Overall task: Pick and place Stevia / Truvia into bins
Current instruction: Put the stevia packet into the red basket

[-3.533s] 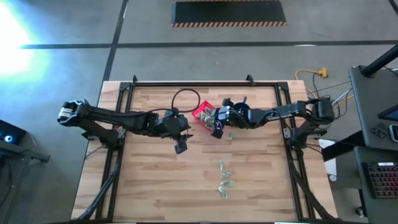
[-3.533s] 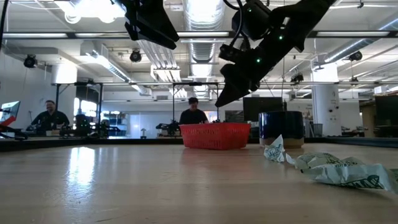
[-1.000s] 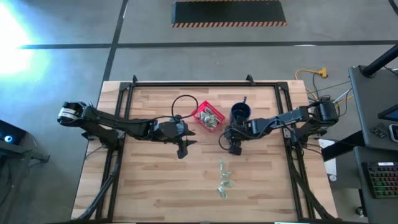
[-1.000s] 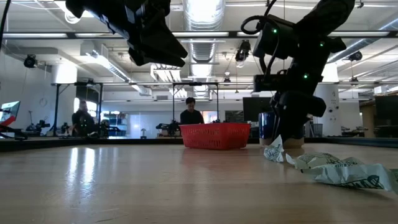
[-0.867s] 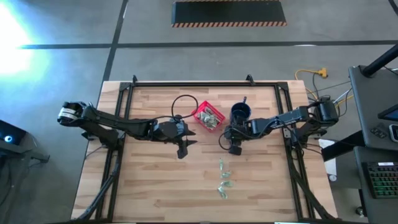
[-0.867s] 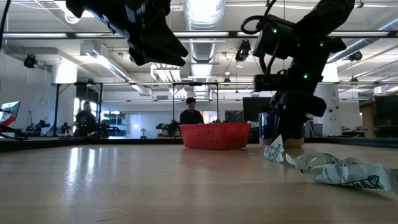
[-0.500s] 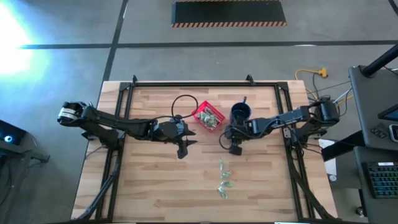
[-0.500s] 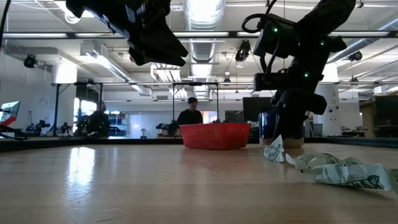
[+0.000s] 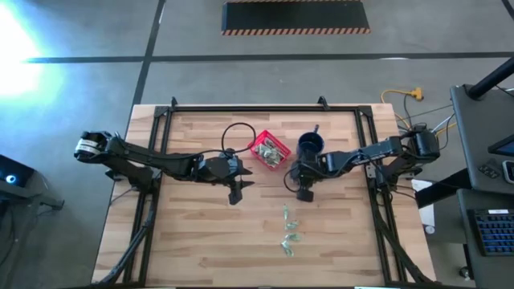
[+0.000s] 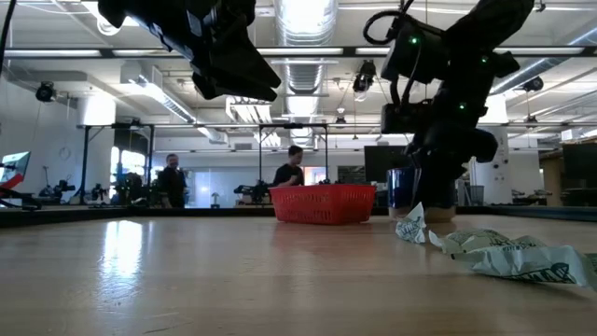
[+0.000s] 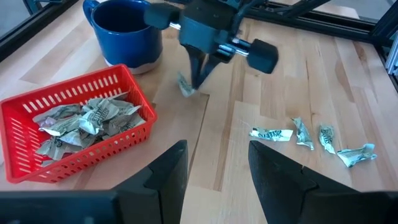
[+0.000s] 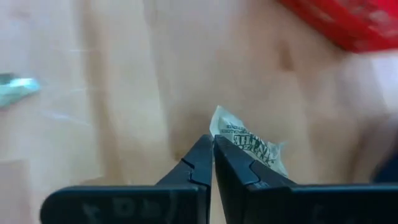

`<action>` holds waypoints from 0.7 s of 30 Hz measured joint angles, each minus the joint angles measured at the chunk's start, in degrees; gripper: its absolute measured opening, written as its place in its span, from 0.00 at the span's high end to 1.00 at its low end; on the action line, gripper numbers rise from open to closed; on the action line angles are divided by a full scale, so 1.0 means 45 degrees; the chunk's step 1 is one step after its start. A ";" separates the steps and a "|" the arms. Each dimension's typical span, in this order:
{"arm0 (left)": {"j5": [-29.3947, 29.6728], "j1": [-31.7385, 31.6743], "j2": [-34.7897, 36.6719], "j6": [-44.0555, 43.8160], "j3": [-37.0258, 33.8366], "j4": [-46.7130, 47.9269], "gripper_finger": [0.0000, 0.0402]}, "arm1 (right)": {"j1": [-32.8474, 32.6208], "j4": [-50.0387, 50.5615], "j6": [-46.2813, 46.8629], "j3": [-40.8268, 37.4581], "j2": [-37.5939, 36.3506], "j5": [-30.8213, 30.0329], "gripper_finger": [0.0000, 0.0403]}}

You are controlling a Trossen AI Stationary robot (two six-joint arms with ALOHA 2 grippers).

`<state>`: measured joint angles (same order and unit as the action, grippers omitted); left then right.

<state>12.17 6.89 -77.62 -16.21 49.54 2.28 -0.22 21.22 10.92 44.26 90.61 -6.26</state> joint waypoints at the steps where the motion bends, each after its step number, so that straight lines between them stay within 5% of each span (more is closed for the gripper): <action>1: 0.0000 0.0000 0.0000 0.0001 -0.0001 0.0000 0.62 | -0.0089 -0.0119 -0.0270 0.0002 -0.0076 0.0215 0.98; 10: 0.0003 -0.0002 0.0000 0.0005 -0.0045 0.0001 0.62 | -0.0404 -0.2805 -0.1737 0.0041 -0.1631 0.0850 0.98; 21: 0.0003 -0.0008 0.0000 0.0015 -0.0049 -0.0050 0.62 | 0.0897 -0.4301 -0.2472 0.0065 -0.1737 -0.0894 0.98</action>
<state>12.19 6.85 -77.62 -16.14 49.32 2.06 3.82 1.87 -0.21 44.55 82.79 -10.29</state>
